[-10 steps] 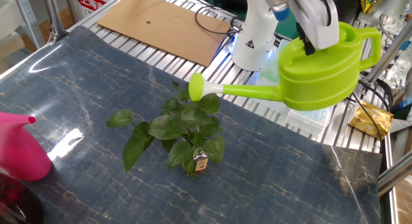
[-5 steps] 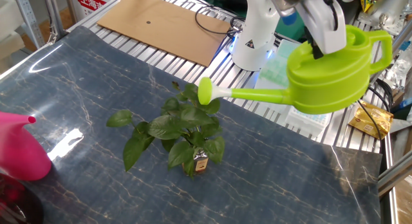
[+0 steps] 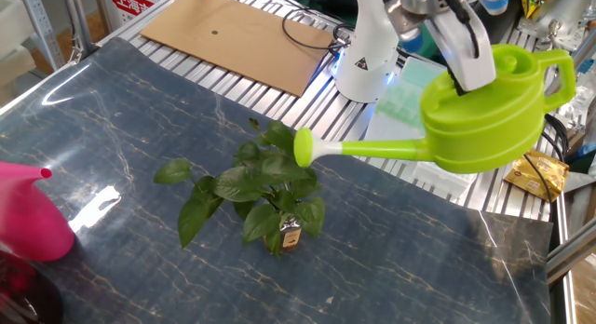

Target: Water the plant

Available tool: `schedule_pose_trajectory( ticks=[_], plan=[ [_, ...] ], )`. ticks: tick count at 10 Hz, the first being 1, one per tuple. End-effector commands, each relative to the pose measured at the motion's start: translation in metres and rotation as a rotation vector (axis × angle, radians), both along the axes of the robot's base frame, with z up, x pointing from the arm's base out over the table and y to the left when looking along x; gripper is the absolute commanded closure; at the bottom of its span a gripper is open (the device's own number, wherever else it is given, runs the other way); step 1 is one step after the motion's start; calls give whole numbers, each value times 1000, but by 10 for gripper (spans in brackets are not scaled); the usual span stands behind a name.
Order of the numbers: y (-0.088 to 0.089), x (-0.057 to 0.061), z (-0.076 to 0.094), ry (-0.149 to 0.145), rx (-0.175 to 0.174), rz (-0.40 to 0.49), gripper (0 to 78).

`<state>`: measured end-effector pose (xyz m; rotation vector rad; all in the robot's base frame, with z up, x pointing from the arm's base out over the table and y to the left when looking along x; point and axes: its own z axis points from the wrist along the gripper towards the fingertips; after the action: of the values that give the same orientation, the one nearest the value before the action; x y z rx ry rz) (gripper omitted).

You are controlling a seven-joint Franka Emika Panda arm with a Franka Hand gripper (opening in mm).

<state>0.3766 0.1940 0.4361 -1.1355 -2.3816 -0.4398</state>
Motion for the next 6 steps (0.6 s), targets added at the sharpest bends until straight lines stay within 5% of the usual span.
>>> schedule_pose_trajectory(
  ticks=[1, 6],
  plan=[
    [0, 1, 1, 19, 26, 9, 764],
    [-7, 8, 8, 54, 67, 34, 764]
  ],
)
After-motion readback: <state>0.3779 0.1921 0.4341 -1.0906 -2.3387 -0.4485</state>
